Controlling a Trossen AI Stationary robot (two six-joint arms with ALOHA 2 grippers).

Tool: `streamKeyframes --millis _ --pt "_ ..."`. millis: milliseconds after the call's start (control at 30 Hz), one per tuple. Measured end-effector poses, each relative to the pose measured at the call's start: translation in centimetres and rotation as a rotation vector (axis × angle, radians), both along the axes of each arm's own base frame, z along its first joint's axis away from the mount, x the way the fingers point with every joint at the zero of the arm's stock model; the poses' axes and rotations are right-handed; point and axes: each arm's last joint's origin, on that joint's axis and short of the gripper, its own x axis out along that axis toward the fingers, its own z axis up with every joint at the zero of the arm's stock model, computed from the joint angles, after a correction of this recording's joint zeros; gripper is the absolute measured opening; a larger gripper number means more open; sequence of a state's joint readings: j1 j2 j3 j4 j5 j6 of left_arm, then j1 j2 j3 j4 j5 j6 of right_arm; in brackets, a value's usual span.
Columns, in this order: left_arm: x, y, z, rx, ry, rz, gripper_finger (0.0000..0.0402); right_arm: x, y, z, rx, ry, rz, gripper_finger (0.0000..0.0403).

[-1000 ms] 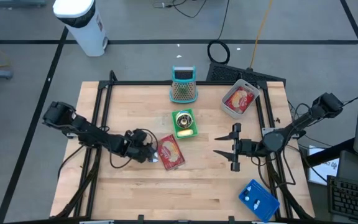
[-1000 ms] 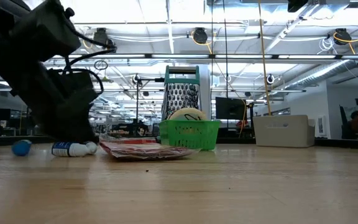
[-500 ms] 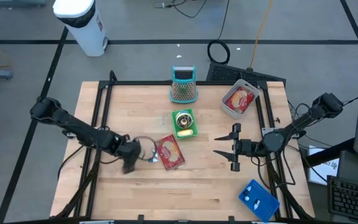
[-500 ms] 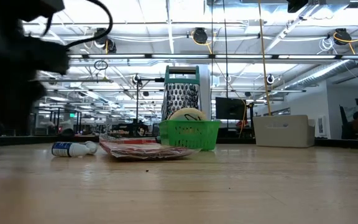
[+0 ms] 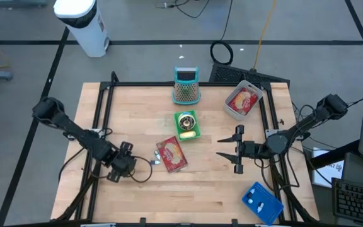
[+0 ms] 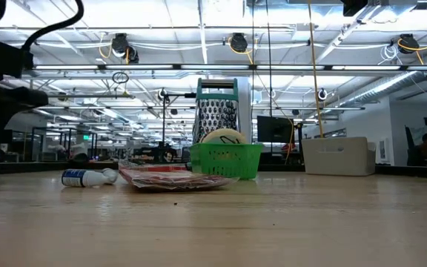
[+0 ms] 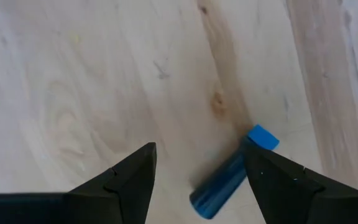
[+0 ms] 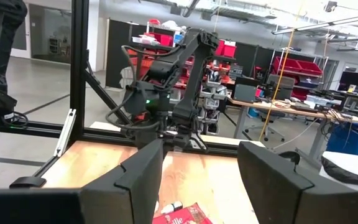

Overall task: Pick & Place Food Item
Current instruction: Put the left blue food coloring bottle into the blue bin

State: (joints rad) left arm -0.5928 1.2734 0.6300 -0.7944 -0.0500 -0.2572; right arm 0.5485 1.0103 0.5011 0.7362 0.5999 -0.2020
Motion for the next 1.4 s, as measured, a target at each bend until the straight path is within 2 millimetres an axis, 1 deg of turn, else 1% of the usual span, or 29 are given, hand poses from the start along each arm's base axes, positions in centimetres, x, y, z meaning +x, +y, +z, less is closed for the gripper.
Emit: streamKeyframes --millis 300,467,533,667,767,933,1100,1233,1400 --pt "-0.7 -1.7 -1.7 0.013 0.125 -0.116 0.0243 0.0 0.0 -0.1 -0.003 0.006 0.000 0.0196" --pt "-0.8 -2.3 -2.5 0.050 0.149 -0.085 0.0243 0.0 0.0 -0.1 -0.003 0.006 -0.001 0.0196" --pt "-0.8 -2.3 -2.6 0.049 0.157 0.007 0.0243 0.0 0.0 -0.1 -0.001 0.006 0.000 0.0196" --pt "-0.9 -2.3 -2.6 0.034 0.157 0.371 0.0243 0.0 0.0 -0.1 0.003 0.005 0.000 0.0196" --pt "-1.0 -2.2 -2.6 0.023 0.168 0.552 0.0243 0.0 0.0 -0.1 0.003 0.005 0.000 0.0196" --pt "-1.0 -2.2 -2.7 0.018 0.172 0.750 0.0243 0.0 0.0 -0.1 0.003 0.005 0.000 0.0196" --pt "-1.0 -2.2 -2.7 0.011 0.166 0.882 0.0243 0.0 0.0 -0.1 0.003 0.005 0.001 0.0196" --pt "-1.0 -2.2 -2.7 0.004 0.158 1.037 0.0243 0.0 0.0 -0.1 0.003 0.005 0.000 0.0196" --pt "-1.2 -2.1 -2.7 0.008 0.186 1.144 0.0243 0.0 0.0 -0.1 0.003 0.006 0.000 0.0196"
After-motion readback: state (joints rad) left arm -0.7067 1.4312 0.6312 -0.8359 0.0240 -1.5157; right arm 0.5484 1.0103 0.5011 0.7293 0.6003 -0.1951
